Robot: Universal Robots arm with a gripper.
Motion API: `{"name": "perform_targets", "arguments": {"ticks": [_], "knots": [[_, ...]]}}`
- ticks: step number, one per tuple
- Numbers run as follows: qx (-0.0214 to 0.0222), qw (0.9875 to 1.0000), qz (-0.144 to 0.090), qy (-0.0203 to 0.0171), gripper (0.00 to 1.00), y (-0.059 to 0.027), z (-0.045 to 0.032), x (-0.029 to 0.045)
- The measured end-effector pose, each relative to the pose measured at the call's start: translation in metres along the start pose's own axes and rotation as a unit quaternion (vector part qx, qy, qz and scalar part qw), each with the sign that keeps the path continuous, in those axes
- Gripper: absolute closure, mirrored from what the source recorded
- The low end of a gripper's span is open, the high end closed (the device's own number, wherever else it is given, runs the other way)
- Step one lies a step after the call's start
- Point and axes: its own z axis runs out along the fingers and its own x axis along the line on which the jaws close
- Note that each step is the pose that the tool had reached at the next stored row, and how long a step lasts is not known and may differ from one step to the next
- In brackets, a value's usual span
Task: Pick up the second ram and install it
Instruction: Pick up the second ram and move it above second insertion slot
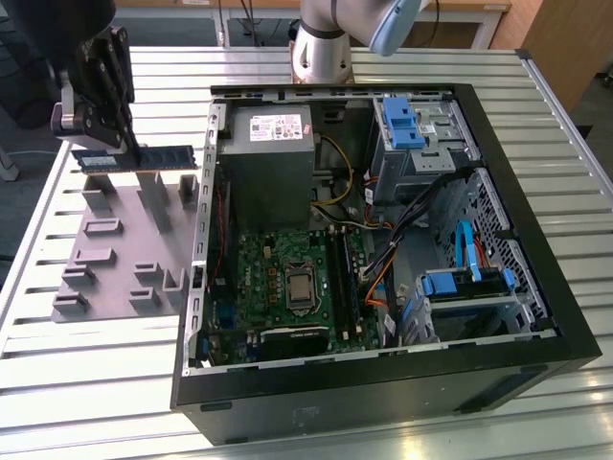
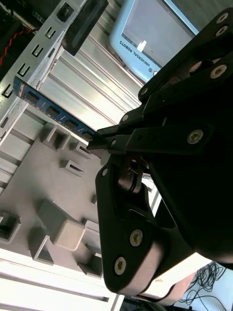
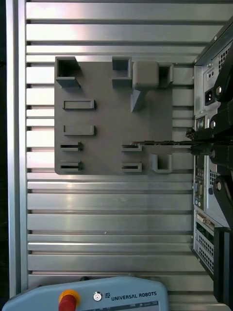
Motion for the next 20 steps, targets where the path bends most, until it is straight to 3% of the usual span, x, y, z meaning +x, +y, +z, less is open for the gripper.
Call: {"name": "perform_targets", "arguments": {"ticks": [7, 20], "knots": [[0.0, 1.0, 0.0, 0.0, 0.86, -0.0049, 0.0, 0.0], [0.0, 1.0, 0.0, 0.0, 0.86, -0.0234, 0.0003, -0.0002]]}}
